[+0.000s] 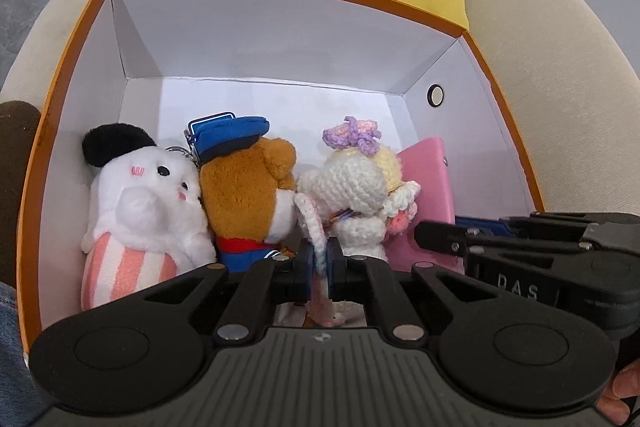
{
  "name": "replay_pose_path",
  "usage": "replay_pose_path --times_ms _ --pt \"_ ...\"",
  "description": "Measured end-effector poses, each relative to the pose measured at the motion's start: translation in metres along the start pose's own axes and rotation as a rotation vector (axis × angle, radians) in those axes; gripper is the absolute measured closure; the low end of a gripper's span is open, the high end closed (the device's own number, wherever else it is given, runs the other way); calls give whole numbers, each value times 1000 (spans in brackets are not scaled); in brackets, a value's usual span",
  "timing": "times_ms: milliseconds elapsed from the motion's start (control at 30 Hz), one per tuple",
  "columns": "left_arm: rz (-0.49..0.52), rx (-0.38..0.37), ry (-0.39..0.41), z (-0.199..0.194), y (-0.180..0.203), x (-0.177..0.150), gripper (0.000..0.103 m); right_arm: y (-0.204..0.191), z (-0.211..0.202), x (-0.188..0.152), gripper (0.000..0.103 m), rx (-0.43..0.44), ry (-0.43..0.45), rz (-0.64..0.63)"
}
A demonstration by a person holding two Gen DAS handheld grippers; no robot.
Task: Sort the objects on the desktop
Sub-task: 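Lower bunny and phone case into the box and open both grippers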
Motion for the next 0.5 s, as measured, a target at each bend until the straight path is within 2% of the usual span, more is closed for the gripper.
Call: replay_pose_path --times_ms 100,267,433,500 --pt "-6 -15 7 0 -3 -1 96 -1 -2 -1 84 7 -27 -18" --pt "-1 -20 20 -2 -2 -1 96 -8 0 2 83 -22 -24 -84" --pt "-4 -32 21 -3 -4 -3 96 1 -13 12 84 1 -35 -104" --pt "-7 -35 24 -3 -4 -3 96 1 -10 12 85 -8 -67 -140"
Point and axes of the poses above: each gripper's, at about its wrist camera, not at the fingertips, and z roughly the way its jaws point, y to its right, x to its top, the point moved 1 cm from there along z, roughly the way its jaws point, and after that the axes turned 1 degree about -z, right-handed, at the moved point
